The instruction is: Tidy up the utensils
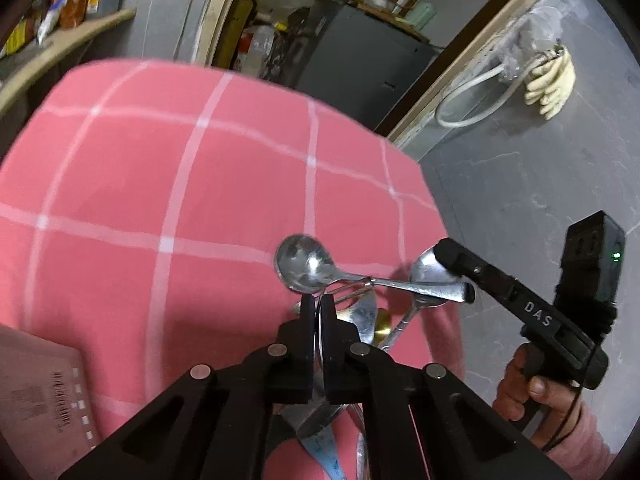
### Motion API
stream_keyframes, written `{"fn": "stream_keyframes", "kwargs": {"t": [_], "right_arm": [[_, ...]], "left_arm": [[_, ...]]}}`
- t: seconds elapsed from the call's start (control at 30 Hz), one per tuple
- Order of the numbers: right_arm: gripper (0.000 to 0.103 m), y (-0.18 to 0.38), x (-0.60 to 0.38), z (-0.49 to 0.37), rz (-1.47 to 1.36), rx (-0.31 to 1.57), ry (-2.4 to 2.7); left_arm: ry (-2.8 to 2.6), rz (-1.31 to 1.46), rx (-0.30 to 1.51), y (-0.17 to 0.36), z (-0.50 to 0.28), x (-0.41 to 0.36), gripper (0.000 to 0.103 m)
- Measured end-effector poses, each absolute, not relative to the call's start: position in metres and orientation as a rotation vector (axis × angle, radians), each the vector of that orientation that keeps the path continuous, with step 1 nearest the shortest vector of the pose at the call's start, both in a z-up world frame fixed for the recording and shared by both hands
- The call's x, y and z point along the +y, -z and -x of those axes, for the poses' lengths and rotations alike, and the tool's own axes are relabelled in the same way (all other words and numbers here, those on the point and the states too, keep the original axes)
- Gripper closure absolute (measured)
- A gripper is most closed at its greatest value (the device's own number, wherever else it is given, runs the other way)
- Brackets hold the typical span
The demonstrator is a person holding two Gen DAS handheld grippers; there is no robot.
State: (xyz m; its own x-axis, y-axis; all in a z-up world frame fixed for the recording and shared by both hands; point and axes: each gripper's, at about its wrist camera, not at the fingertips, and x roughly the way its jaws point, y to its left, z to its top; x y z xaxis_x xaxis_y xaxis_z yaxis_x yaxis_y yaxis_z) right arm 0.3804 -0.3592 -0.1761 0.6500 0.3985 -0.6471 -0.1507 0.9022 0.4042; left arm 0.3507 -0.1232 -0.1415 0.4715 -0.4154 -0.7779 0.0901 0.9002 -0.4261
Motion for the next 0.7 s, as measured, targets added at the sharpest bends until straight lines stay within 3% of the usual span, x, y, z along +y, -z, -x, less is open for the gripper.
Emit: {"fn": "stream_keyframes", "kwargs": {"t": [0.7], "right_arm": [[0.100,0.013,-0.332,-0.290,-0.074,0.536,-0.128]], "left_arm": [[0.318,0.237,0.747,0.010,-0.299,-0.084,0.101]]}}
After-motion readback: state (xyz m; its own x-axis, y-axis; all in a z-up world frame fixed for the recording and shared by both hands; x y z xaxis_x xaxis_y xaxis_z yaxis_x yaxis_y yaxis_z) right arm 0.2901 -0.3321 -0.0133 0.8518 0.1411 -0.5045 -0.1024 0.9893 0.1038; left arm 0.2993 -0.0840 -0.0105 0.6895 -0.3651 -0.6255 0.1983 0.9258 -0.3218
